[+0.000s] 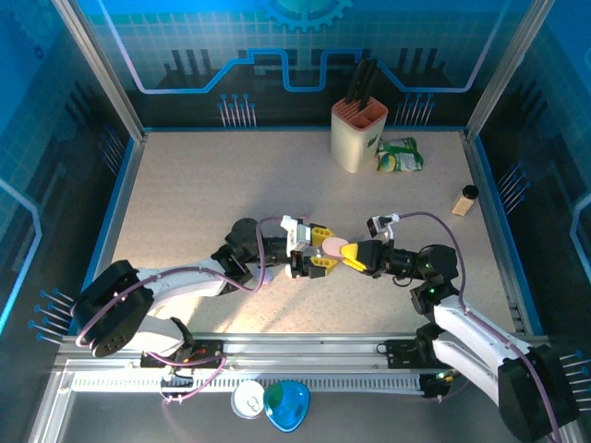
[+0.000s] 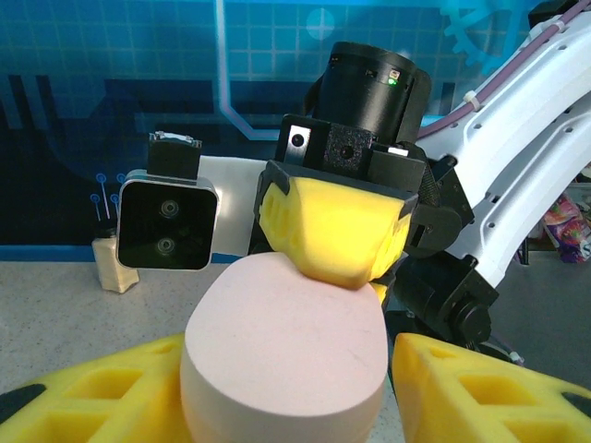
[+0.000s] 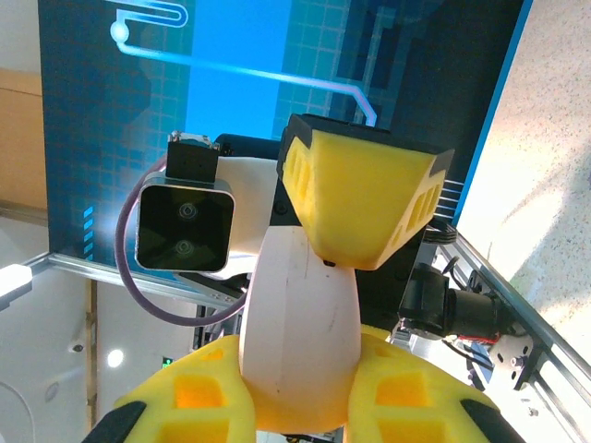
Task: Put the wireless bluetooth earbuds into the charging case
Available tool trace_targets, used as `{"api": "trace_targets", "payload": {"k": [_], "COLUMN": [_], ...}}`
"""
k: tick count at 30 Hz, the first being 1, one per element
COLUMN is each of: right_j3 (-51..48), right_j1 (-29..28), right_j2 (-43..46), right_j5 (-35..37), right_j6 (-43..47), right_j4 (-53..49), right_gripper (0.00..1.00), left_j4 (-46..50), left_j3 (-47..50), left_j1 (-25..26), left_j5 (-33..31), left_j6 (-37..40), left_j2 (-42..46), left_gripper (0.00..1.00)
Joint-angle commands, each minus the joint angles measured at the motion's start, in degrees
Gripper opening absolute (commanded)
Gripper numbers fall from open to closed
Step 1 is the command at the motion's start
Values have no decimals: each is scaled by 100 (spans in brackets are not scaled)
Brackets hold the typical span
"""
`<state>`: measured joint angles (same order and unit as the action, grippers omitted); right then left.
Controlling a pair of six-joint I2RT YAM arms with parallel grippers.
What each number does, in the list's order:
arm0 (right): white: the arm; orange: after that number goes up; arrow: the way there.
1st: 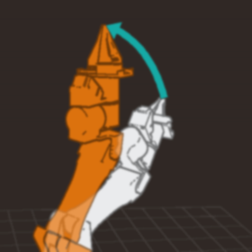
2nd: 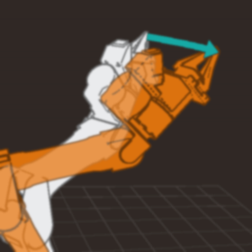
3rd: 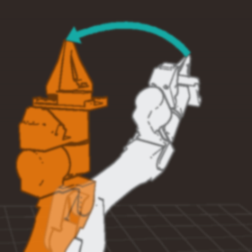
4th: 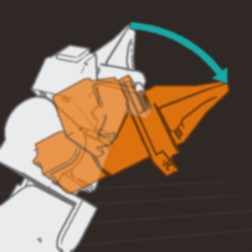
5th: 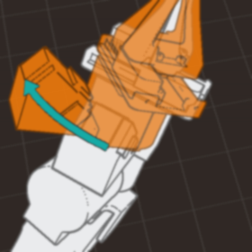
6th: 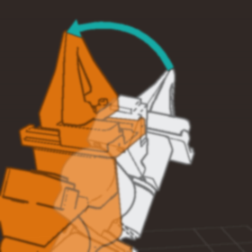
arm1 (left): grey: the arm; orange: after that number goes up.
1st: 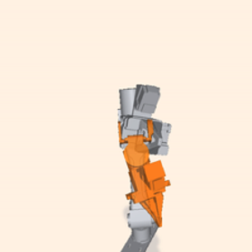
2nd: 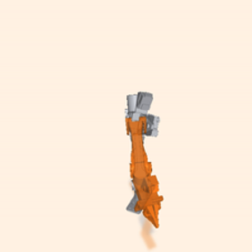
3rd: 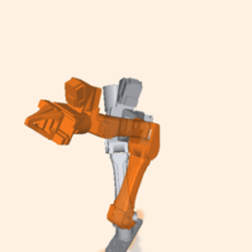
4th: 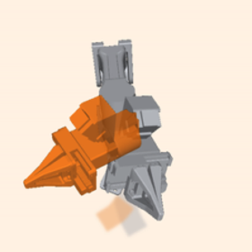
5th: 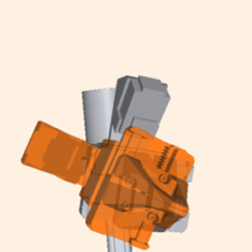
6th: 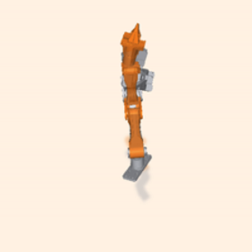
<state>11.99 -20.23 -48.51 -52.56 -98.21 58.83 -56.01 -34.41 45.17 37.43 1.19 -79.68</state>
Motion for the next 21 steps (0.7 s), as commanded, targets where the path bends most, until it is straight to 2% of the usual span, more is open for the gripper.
{"api": "trace_targets", "payload": {"k": [1, 18, 21], "right_j3": [155, 134, 115], "right_j1": [-49, -86, -95], "right_j2": [109, 158, 157], "right_j5": [96, 98, 99], "right_j6": [110, 82, 108], "right_j4": [-11, 24, 0], "right_gripper": [0, 0, 0], "left_j4": [-204, -94, -99], "left_j3": [-119, -125, -145], "left_j1": [29, 27, 28], "left_j5": [199, 212, 248], "left_j6": [-15, 53, 27], "left_j2": [-30, -39, -48], "left_gripper": [55, 54, 51]}}
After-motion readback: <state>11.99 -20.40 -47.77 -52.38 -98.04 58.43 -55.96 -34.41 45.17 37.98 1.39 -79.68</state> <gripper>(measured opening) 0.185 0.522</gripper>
